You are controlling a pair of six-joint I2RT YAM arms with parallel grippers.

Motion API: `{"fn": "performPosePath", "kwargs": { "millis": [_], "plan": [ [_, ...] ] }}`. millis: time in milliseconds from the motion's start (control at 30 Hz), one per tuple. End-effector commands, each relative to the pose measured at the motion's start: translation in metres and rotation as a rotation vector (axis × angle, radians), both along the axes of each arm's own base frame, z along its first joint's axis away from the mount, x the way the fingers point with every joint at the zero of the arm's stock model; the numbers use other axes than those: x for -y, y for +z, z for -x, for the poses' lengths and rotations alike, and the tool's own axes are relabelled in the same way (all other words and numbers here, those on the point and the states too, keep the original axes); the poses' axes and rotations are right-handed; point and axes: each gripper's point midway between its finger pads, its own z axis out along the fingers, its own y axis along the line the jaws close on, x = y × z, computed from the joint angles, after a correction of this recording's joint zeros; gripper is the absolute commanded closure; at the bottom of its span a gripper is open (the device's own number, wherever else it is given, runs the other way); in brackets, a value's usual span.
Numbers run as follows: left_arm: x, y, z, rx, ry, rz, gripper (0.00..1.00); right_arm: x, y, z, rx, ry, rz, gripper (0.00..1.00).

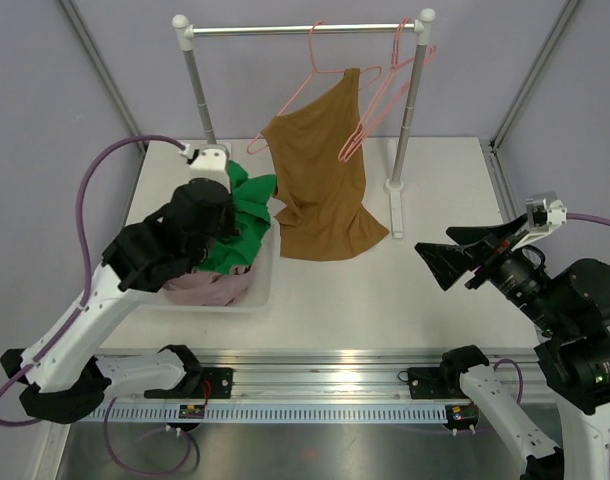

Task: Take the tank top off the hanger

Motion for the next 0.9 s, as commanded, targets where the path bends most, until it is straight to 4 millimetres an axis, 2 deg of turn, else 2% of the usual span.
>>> {"fn": "performPosePath", "kwargs": {
  "millis": [0,100,233,267,333,367,433,567,633,733,867],
  "plan": [
    [-0.038,0.013,-0.005,0.044,0.061,-0.013,1.0,0.002,0.018,0.003,0.058,-0.007,-0.004,0.01],
    [-0.055,-0.001,-0.014,-0.002,0.109,-0.025,1.0,0.001,0.023,0.004,0.079,0.002,-0.019,0.01],
    [-0.077,-0.04,-0.026,-0.099,0.176,-0.028,1.0,-0.003,0.025,0.006,0.086,0.028,-0.032,0.01],
    [-0.089,-0.058,-0.031,-0.14,0.212,-0.025,1.0,-0.004,0.025,0.006,0.085,0.031,-0.034,0.01],
    [-0.1,-0.081,-0.035,-0.199,0.248,-0.038,1.0,-0.006,0.026,0.005,0.084,0.045,-0.037,0.01],
    [-0.105,-0.103,-0.033,-0.259,0.26,-0.055,1.0,-0.007,0.025,0.005,0.083,0.051,-0.038,0.01],
    [-0.104,-0.129,-0.031,-0.334,0.241,-0.079,1.0,-0.01,0.024,0.006,0.084,0.069,-0.041,0.0],
    [-0.085,-0.179,-0.019,-0.489,0.133,-0.079,1.0,-0.011,0.017,0.004,0.082,0.07,-0.04,0.0],
    [-0.086,-0.209,-0.014,-0.579,0.137,-0.112,1.0,-0.012,0.012,0.001,0.072,0.072,-0.043,0.0],
    [-0.082,-0.235,-0.014,-0.685,0.127,-0.139,0.98,-0.015,0.01,0.0,0.059,0.088,-0.052,0.0],
    [-0.077,-0.251,-0.012,-0.752,0.11,-0.144,0.89,-0.017,0.006,0.0,0.053,0.099,-0.049,0.0]
  ]
}}
